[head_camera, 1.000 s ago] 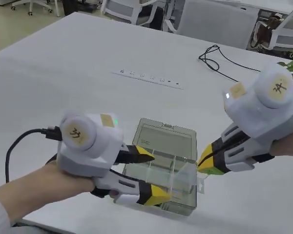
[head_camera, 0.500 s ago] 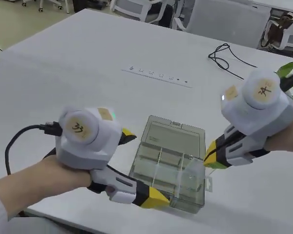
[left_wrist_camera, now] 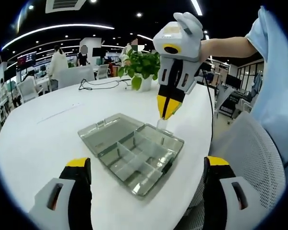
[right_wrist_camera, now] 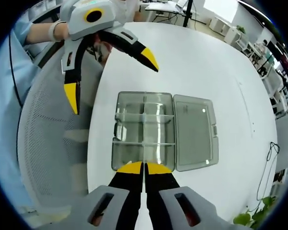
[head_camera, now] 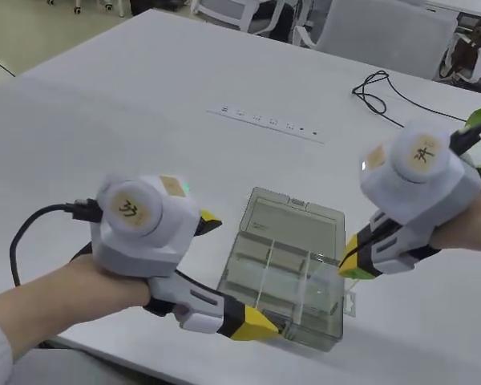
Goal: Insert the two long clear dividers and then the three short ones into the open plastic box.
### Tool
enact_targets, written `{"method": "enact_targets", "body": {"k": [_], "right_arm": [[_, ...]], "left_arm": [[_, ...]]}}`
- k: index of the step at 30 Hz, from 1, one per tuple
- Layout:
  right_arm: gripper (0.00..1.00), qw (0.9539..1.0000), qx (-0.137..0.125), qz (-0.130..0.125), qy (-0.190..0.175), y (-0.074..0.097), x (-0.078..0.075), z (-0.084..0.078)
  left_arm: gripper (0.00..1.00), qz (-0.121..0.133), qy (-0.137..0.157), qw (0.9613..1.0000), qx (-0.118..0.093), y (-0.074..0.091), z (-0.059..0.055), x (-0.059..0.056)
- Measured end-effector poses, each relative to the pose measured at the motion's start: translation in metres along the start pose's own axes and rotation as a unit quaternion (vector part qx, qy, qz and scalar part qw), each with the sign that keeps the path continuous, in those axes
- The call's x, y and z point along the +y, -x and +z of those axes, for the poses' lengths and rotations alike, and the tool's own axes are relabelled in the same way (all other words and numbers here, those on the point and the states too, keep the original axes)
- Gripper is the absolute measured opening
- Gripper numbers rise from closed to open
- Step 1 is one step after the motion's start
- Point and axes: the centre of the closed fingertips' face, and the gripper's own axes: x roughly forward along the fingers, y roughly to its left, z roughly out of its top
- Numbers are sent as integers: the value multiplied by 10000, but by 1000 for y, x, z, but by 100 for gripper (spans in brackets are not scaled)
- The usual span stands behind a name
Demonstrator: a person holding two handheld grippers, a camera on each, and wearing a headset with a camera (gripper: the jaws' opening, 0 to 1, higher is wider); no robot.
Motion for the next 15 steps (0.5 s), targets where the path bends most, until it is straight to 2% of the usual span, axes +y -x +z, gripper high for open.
{"method": "enact_targets", "body": {"k": [15], "right_arm": [[2, 9999, 64, 112, -47, -11, -4, -4]], "left_arm": [[96, -34, 56, 10000, 2, -1, -3, 1]]}}
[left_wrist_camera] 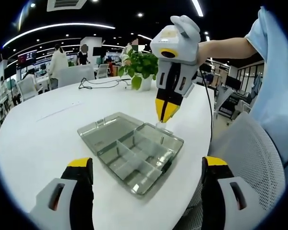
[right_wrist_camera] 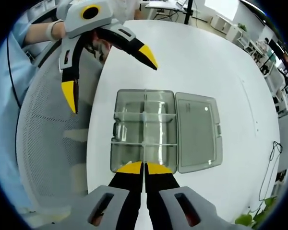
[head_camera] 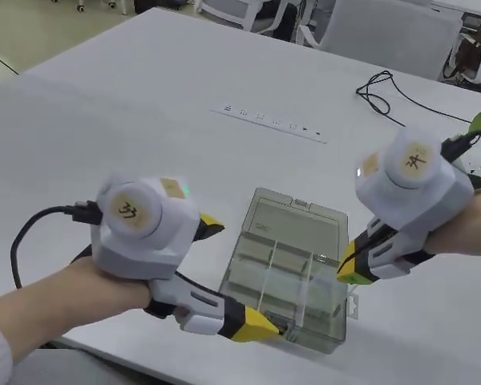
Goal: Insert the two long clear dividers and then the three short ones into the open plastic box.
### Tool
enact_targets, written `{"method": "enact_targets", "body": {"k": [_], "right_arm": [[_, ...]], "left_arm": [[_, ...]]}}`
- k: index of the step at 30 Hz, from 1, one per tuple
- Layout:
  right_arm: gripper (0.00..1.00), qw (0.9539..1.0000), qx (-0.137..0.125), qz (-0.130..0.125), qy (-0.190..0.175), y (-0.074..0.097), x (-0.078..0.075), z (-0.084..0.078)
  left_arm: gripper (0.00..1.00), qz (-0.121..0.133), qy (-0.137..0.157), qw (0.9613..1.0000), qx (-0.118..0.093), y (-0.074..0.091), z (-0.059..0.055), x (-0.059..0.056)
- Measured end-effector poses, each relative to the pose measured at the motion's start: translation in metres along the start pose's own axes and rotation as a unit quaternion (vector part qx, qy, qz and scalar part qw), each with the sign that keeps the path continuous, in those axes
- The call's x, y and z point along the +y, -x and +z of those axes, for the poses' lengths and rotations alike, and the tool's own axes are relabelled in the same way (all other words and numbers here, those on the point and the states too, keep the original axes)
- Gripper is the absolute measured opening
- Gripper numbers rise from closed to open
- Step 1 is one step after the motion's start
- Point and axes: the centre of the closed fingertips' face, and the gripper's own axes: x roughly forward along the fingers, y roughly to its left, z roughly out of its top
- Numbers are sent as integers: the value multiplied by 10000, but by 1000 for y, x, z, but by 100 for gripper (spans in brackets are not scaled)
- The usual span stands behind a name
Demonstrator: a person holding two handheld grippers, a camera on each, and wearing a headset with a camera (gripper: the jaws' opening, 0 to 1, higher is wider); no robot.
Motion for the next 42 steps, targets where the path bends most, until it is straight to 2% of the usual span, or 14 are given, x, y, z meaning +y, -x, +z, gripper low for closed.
{"method": "enact_targets", "body": {"k": [6, 30, 42], "right_arm": [[2, 10000, -8, 52, -56, 0, 0, 0], [2, 9997, 160, 163, -78, -31, -3, -9], [2, 9996, 193, 165, -126, -37, -2, -11]], "left_arm": [[95, -33, 16, 10000, -10, -2, 0, -1], [94, -28, 61, 10000, -1, 0, -2, 2], [93, -38, 71, 10000, -8, 0, -1, 1]]}}
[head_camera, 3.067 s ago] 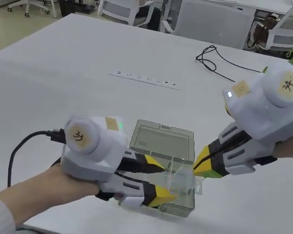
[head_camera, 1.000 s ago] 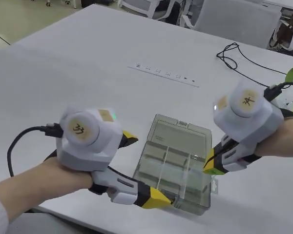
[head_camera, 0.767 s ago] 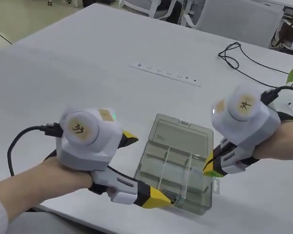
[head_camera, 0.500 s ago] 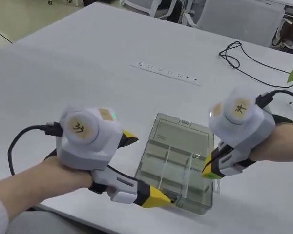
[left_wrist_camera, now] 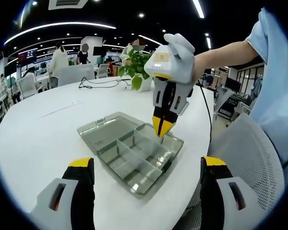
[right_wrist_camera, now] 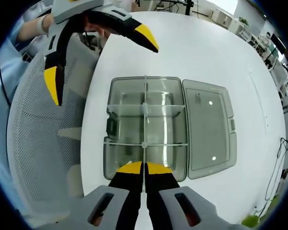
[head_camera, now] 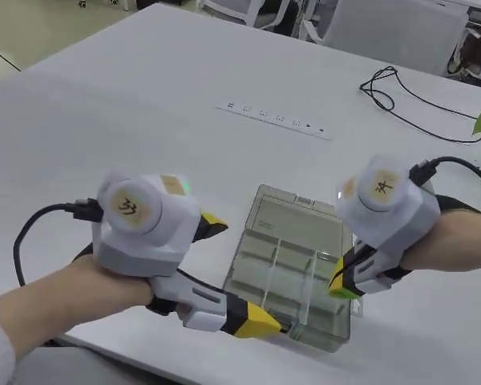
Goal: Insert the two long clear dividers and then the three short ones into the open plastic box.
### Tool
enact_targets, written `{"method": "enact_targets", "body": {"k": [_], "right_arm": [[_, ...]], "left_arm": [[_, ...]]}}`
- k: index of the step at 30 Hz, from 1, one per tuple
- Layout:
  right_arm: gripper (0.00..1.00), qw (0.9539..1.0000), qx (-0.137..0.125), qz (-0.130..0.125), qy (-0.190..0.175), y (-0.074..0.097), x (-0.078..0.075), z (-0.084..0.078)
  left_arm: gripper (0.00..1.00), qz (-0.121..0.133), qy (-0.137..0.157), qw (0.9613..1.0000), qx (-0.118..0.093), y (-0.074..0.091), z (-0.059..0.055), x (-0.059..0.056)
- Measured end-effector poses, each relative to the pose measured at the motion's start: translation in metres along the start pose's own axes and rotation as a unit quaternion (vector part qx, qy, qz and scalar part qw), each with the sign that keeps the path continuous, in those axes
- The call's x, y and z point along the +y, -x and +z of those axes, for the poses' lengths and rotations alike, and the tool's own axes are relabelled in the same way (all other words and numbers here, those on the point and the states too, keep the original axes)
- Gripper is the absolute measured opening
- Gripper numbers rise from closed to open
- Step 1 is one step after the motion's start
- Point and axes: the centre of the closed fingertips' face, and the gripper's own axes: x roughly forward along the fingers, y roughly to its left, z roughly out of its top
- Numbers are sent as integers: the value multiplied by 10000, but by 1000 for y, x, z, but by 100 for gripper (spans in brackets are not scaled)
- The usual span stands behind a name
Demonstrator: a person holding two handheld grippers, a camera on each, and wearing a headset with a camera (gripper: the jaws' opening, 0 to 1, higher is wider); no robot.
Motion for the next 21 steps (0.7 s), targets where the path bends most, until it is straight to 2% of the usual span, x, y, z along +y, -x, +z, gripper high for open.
{"method": "enact_targets", "body": {"k": [12, 14, 15, 16, 17, 20, 21], "right_arm": [[3, 9998, -189, -47, 41, 1, 1, 0], [12, 9994, -295, -142, 71, 2, -1, 0], [18, 9992, -373, -145, 31, 4, 0, 0], [19, 9989, -454, -150, -7, 7, 1, 0], [20, 9978, -631, -195, -99, 9, 0, 3], [33, 9927, -1113, -241, -392, 20, 4, 7], [39, 9911, -1259, -273, -349, 22, 5, 9]], "left_arm": [[93, -51, -56, 10000, 39, -2, 4, -2], [93, -50, -66, 10000, 54, -2, 5, -1], [93, -45, -63, 10000, 55, -2, 5, -1], [93, -39, -63, 10000, 55, -2, 5, 0], [93, -36, -59, 10000, 49, -1, 5, 0], [93, -20, 22, 10000, 27, 0, 5, 3], [93, -11, 30, 10000, 27, 0, 4, 4]]}}
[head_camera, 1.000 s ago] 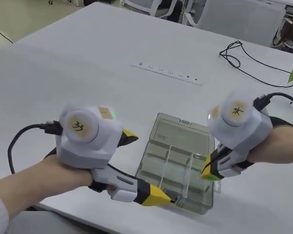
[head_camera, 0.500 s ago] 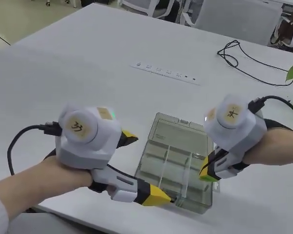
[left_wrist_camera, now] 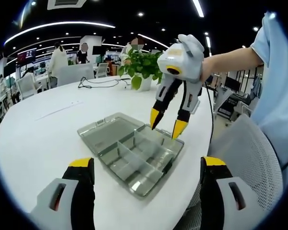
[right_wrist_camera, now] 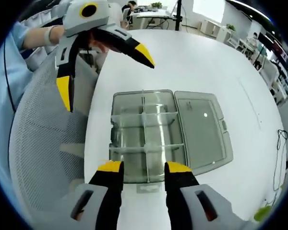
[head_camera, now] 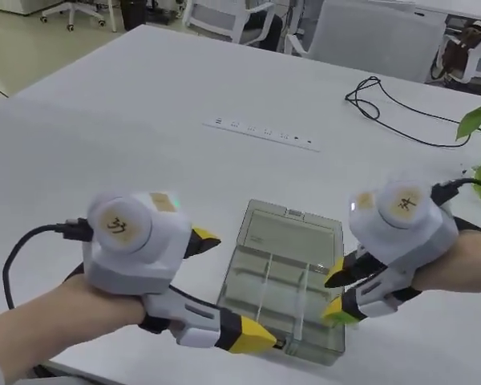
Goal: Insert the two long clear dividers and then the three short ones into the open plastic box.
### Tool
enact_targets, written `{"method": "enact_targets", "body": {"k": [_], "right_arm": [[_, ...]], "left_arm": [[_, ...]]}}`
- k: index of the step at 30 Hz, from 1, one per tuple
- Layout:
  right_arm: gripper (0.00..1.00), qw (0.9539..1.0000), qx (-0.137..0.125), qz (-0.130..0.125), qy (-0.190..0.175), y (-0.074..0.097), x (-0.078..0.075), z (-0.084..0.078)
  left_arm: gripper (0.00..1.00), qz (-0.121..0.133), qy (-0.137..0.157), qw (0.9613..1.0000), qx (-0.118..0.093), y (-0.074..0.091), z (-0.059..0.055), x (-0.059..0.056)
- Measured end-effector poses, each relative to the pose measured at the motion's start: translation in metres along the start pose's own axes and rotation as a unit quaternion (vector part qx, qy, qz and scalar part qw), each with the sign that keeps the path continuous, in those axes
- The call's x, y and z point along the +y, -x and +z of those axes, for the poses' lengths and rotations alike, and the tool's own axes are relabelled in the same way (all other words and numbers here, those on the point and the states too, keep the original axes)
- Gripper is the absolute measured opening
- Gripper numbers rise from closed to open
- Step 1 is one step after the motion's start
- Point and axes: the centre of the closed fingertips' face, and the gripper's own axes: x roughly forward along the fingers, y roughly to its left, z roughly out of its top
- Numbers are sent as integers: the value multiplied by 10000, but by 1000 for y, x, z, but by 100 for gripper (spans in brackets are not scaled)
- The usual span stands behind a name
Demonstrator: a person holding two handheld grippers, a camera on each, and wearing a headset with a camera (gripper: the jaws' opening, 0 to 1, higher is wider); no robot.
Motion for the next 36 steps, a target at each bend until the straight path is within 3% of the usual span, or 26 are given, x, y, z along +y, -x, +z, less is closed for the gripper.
{"method": "enact_targets", "body": {"k": [4, 8, 11, 13, 16, 17, 21, 22, 23, 26, 27, 29, 31, 33, 34, 35, 36], "right_arm": [[64, 9986, -368, -263, -281, 9, 3, -3], [83, 9935, -708, -523, -721, 15, 13, -15], [95, 9857, -978, -787, -1121, 22, 17, -23], [99, 9797, -1223, -1065, -1175, 29, 16, -25], [100, 9656, -1542, -1346, -1601, 38, 17, -33], [100, 9631, -1627, -1355, -1661, 39, 20, -34], [100, 9454, -1955, -1659, -2012, 48, 25, -46], [100, 9373, -2030, -1766, -2214, 51, 26, -51], [100, 9329, -2064, -1864, -2290, 52, 27, -55], [100, 9128, -2274, -2212, -2573, 58, 26, -63], [100, 9029, -2382, -2355, -2696, 61, 26, -65], [100, 8891, -2483, -2658, -2779, 65, 26, -66], [100, 8798, -2569, -2840, -2816, 65, 28, -66], [100, 8781, -2599, -2879, -2803, 62, 32, -64], [100, 8758, -2604, -2959, -2785, 61, 32, -65], [100, 8801, -2480, -2982, -2739, 60, 31, -67], [100, 8789, -2466, -3092, -2666, 64, 27, -67]], "left_arm": [[93, 37, 21, 10000, 20, 2, -2, 3], [93, 100, 26, 9999, 6, 8, -5, 7], [93, 205, 1, 9998, 11, 14, -7, 12], [93, 322, -91, 9994, 63, 17, -9, 17], [93, 407, -35, 9992, -47, 24, -7, 21], [93, 435, -33, 9990, -70, 25, -7, 23], [94, 509, -2, 9987, -90, 31, -9, 27], [94, 525, 27, 9986, -97, 32, -10, 28], [94, 553, 14, 9984, -104, 33, -10, 28], [94, 652, 61, 9977, -178, 36, -12, 29], [94, 676, 60, 9975, -188, 37, -13, 28], [94, 725, 96, 9972, -173, 37, -19, 26], [94, 727, 122, 9971, -181, 37, -24, 22], [94, 729, -108, 9973, 56, 37, -29, 22], [94, 821, -231, 9963, -46, 37, -24, 24], [95, 800, -111, 9967, -98, 37, -23, 25], [95, 814, -42, 9966, -115, 37, -23, 25]]}}
